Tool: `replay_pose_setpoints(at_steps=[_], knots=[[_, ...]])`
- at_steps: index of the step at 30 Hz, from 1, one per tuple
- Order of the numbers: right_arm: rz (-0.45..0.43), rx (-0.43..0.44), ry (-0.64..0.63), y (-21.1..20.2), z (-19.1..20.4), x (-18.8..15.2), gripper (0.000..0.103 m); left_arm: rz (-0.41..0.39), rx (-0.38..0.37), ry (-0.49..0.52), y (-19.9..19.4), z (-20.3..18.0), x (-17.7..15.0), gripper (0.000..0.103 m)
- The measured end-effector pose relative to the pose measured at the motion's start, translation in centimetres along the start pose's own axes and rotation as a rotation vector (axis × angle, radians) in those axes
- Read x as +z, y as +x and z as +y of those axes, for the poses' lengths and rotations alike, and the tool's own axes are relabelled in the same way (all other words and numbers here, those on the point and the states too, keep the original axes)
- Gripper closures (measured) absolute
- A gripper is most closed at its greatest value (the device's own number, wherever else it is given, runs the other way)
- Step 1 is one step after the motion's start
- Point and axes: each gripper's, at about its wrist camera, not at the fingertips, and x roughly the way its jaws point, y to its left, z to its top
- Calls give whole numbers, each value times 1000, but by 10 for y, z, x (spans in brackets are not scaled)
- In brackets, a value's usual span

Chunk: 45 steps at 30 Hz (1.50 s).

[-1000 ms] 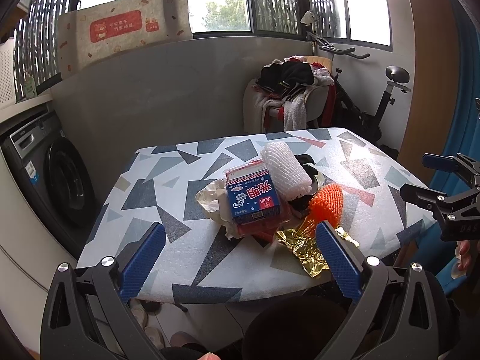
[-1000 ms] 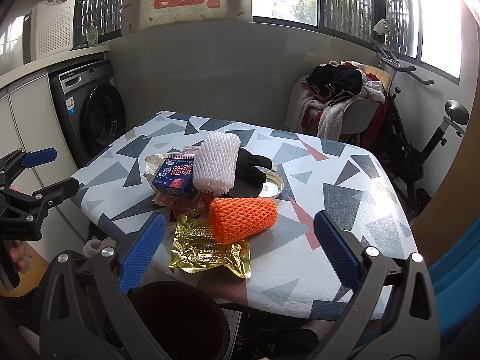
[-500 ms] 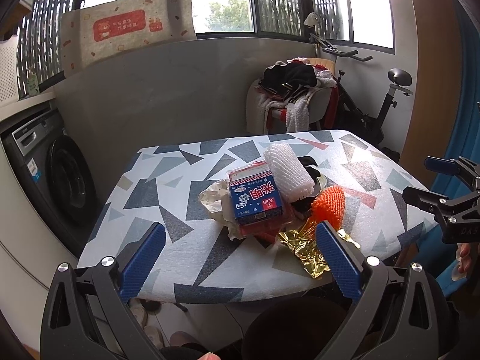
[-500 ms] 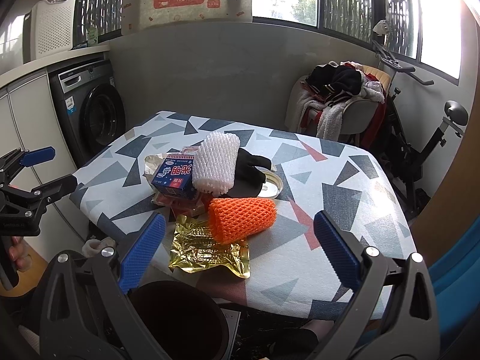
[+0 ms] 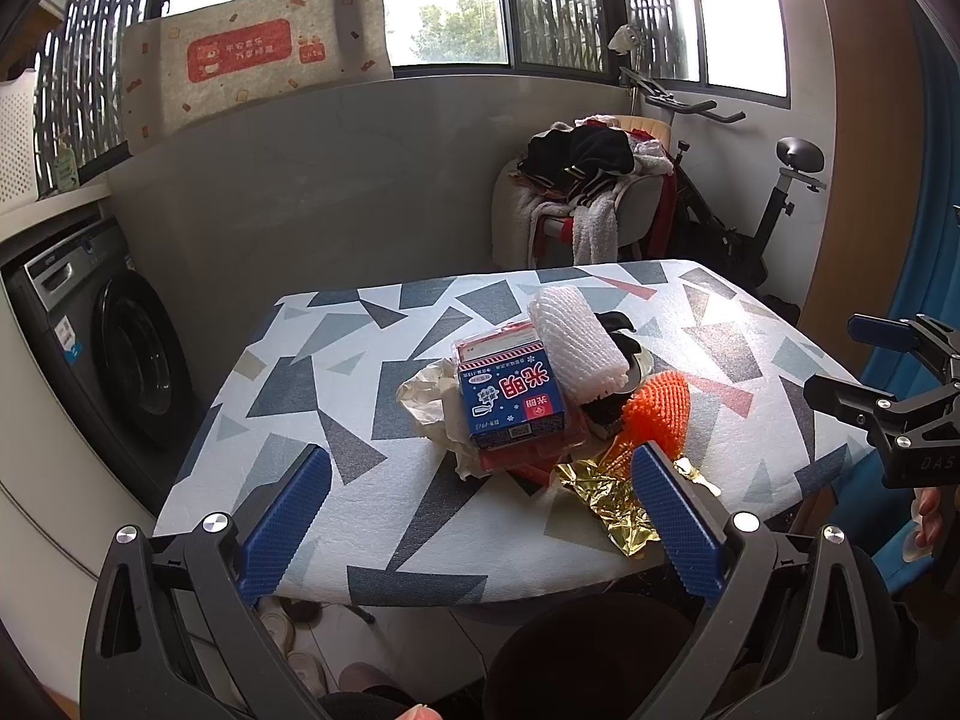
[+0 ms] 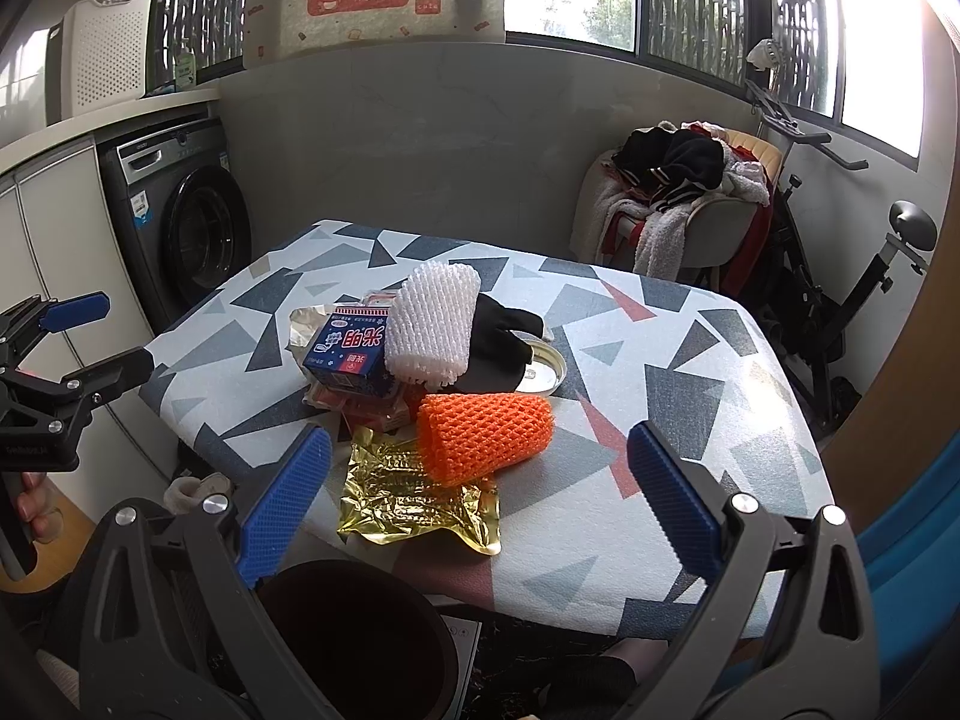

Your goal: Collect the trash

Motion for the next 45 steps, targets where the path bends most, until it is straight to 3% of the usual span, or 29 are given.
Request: replay_pose_setpoints(at_steps=[31, 37, 45], knots=[[2, 0, -1, 0, 0, 1, 6, 0, -3, 0, 0, 1, 0, 5], [-6, 18, 16, 2, -3, -6, 6, 25, -84, -61, 9, 13, -2, 5], [9, 47, 65, 21, -7, -21, 6, 22, -5, -23, 24, 19, -15, 5]])
